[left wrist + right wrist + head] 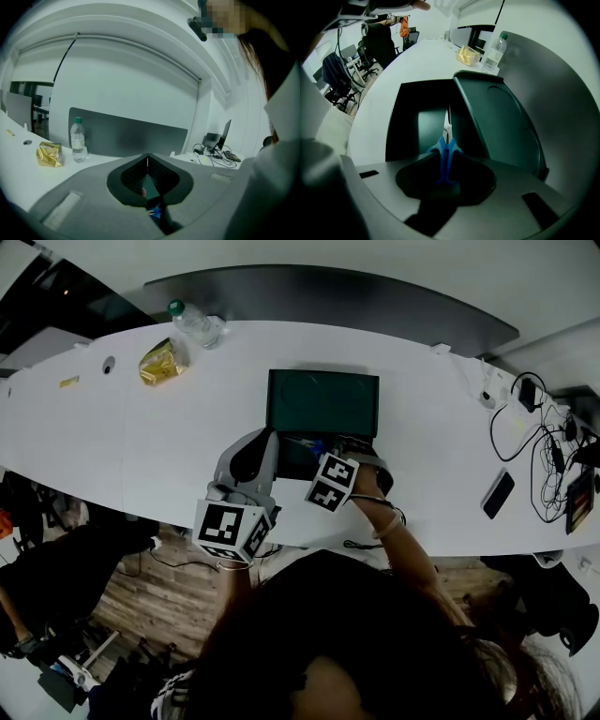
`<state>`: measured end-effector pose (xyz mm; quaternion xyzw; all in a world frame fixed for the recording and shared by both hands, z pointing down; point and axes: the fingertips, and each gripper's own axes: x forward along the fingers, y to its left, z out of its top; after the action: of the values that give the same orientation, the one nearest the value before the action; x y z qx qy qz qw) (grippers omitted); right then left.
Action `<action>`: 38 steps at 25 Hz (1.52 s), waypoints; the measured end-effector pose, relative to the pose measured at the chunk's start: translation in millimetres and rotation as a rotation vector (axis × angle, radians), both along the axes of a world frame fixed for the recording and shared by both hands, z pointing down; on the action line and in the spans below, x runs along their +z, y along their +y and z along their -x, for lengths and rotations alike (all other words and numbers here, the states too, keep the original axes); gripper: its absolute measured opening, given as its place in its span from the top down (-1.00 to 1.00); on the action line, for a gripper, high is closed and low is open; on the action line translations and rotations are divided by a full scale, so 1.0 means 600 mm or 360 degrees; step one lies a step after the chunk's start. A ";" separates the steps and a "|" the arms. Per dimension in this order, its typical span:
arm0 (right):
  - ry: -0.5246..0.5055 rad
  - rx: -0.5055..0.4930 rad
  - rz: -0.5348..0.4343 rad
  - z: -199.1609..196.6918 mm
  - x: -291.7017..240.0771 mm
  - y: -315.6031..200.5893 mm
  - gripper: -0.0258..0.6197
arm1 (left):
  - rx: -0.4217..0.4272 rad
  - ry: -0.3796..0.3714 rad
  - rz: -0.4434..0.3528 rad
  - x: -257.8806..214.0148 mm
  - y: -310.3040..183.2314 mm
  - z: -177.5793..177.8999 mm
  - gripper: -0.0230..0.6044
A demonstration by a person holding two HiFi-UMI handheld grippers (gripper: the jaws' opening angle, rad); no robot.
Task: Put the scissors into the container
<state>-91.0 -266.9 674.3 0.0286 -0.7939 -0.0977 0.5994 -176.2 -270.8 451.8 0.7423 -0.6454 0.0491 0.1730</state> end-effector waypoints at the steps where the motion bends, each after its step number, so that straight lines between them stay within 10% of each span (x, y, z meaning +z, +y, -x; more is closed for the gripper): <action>1: -0.0010 0.0010 0.0001 0.000 -0.003 0.000 0.57 | 0.0000 0.0001 0.0003 0.000 0.001 0.000 0.88; 38: -0.0600 0.0491 -0.0040 -0.016 -0.169 -0.001 0.70 | 0.0043 -0.0094 -0.0156 -0.074 0.054 -0.023 0.88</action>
<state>-81.4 -267.3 573.0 0.1748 -0.8767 -0.0077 0.4481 -162.7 -238.4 407.2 0.7567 -0.6419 0.0418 0.1167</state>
